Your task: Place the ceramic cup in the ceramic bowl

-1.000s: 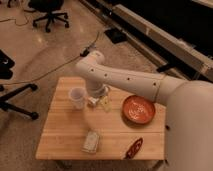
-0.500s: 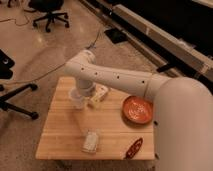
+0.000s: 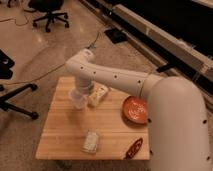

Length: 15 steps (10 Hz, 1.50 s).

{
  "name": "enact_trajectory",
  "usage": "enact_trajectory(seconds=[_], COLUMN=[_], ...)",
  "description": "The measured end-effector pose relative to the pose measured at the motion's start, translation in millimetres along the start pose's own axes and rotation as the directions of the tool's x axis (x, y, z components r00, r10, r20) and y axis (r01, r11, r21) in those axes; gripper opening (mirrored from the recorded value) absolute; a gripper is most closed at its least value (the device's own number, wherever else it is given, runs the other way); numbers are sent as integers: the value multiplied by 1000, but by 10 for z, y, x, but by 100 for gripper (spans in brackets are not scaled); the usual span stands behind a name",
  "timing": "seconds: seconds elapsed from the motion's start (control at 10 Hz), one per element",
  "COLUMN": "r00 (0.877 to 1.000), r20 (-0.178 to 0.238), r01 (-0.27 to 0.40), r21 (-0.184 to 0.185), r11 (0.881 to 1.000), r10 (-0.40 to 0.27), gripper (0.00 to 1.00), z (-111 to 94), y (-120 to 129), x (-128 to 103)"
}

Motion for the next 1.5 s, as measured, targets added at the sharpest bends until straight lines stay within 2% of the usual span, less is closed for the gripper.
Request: enact_trajectory(seconds=[0.4,0.8,0.9,1.0,1.5], r00=[1000,1000,1000,1000,999], r20=[2,7,6,5,19], r01=[-11,-20,-26,-29,-49], r21=[10,31,34,36,66], r11=[1000,999,999,999,997], r10=[11,20,26,29,48], gripper=[80,80,77,70,21], z=[245,451,511,541,630], y=[-112,-79,-57,-54,-45], x=[55,51,64,66,29])
